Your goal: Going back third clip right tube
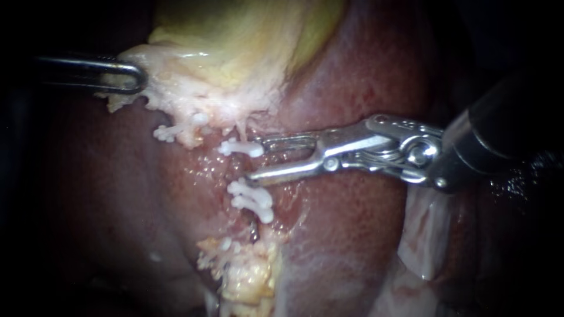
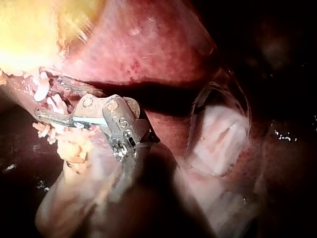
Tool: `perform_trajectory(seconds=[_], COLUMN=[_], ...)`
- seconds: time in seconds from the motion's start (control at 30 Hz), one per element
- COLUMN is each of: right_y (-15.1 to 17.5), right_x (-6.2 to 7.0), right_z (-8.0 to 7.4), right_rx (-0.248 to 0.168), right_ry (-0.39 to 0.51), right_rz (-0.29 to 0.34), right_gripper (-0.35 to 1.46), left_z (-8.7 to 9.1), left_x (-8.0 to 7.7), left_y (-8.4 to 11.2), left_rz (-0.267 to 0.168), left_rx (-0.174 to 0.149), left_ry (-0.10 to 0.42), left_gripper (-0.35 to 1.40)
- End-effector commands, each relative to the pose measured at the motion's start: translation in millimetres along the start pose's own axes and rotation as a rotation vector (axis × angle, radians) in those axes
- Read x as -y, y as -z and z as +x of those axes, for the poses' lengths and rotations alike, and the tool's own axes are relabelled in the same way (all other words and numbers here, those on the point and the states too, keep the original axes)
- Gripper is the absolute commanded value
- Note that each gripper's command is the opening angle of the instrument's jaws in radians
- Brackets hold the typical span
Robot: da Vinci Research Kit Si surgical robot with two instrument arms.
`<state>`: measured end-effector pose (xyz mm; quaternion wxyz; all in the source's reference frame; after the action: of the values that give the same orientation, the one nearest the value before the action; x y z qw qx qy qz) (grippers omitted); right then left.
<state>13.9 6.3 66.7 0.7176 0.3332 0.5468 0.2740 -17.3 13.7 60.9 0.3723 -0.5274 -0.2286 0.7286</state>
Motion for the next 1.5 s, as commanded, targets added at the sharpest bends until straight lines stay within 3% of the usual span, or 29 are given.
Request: perform_trajectory(seconds=[0.03, 0.37, 0.57, 0.97, 1.5], right_y=[0.4, 5.1, 7.4, 11.0, 11.0], right_x=[0.2, 3.4, 4.9, 5.4, 5.8], right_z=[0.0, 0.0, -0.5, 0.1, -0.1], right_rx=[0.001, 0.008, 0.008, 0.005, 0.005], right_ry=[0.024, 0.281, 0.358, 0.38, 0.38], right_rz=[0.002, 0.026, 0.022, 0.01, 0.01], right_gripper=[0.49, 0.5, 0.5, 0.5, 0.5], left_z=[0.0, 0.0, 0.0, -0.6, -2.7], left_x=[0.0, 0.0, 0.0, 0.0, 1.0], left_y=[0.0, 0.0, 0.0, -0.7, -5.6], left_rz=[-0.001, 0.0, 0.0, 0.005, -0.01], left_rx=[0.0, 0.0, 0.0, -0.002, 0.01], left_ry=[0.0, 0.0, 0.0, -0.004, -0.017], left_gripper=[-0.35, -0.35, -0.35, -0.35, -0.35])
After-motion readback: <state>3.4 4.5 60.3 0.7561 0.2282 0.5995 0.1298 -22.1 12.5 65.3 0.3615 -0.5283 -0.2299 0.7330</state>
